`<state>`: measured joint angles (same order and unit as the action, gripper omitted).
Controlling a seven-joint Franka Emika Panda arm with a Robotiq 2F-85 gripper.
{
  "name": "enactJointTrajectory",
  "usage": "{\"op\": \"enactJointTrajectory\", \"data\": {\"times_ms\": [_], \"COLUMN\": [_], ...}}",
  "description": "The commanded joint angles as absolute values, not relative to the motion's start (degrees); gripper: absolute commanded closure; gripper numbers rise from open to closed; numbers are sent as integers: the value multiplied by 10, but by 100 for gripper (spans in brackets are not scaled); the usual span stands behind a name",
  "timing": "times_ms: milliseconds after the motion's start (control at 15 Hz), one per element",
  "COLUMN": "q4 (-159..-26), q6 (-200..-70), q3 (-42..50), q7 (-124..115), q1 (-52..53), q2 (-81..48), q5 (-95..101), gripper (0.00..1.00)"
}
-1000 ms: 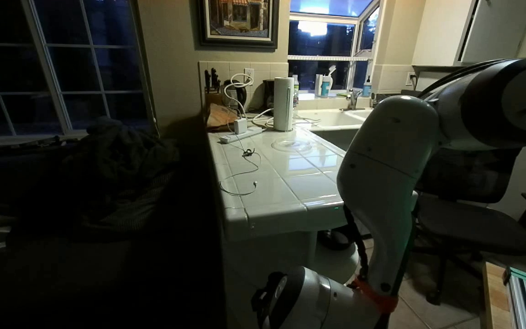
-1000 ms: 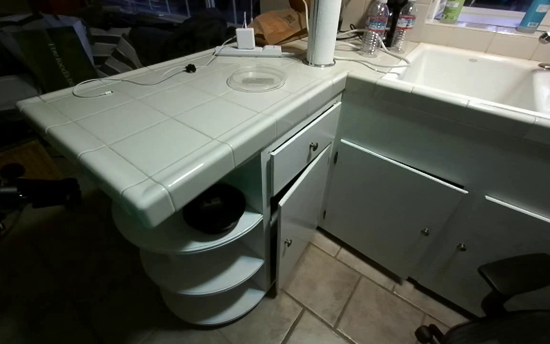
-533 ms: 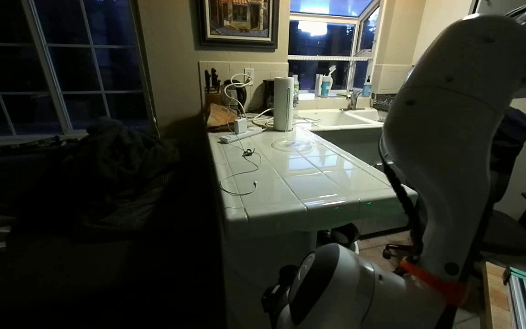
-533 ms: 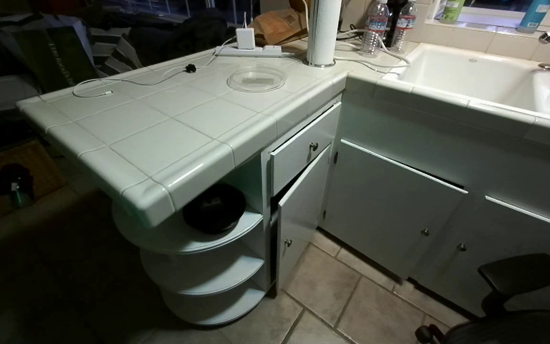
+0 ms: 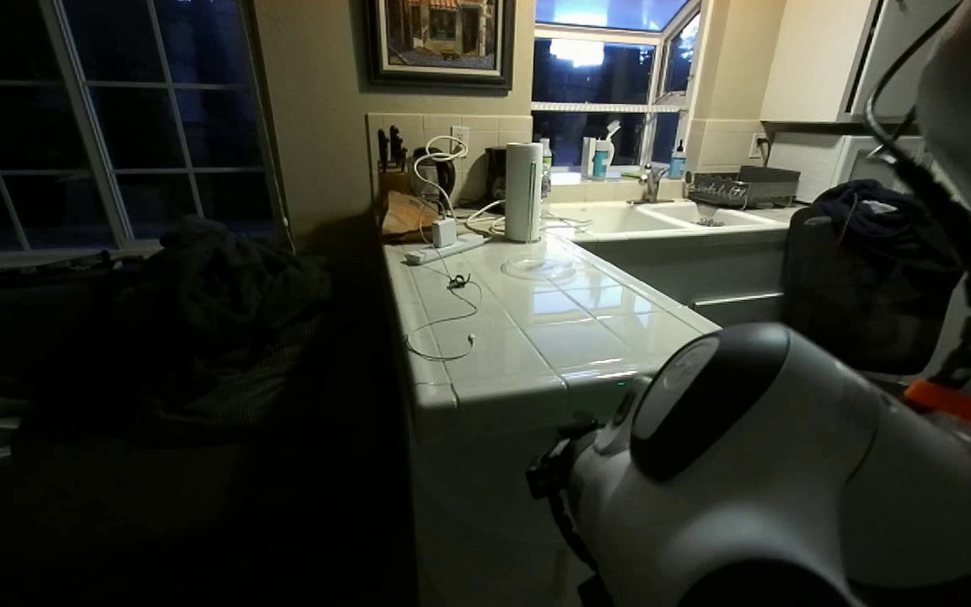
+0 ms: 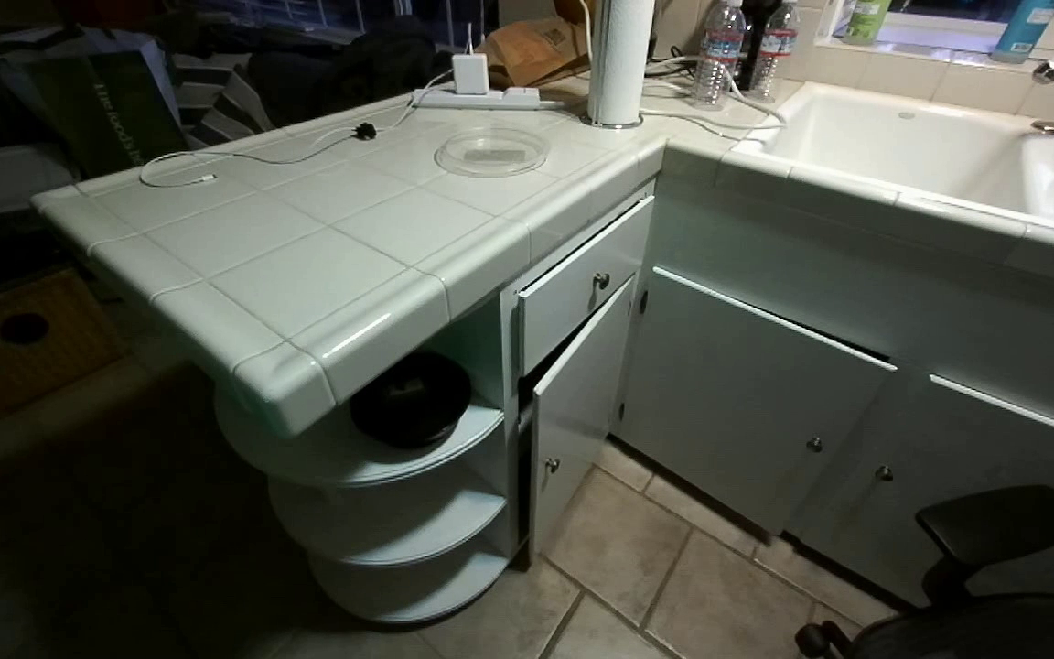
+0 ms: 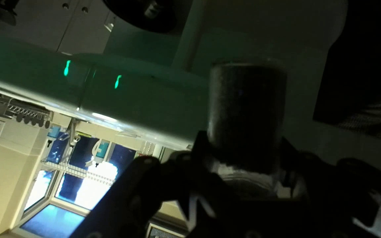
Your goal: Pick up the spice bottle from the first left shelf under the kitchen counter and place it on the kitchen counter
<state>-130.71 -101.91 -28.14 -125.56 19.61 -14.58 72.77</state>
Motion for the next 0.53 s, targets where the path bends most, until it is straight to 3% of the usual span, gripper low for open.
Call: {"op": "enactJointTrajectory", "data": {"times_ms": [0, 333, 400, 467], "q4": [-1369, -1407, -1378, -1381], "q6": [-1024, -1089, -1050, -1058], "q3": [-257, -182, -199, -188], "q7": [-1212, -1207, -1204, -1200], "q1": [198, 159, 181, 174], "q2": [-23, 86, 43, 56], "q5": [723, 841, 803, 810], "gripper": [77, 77, 77, 52]}}
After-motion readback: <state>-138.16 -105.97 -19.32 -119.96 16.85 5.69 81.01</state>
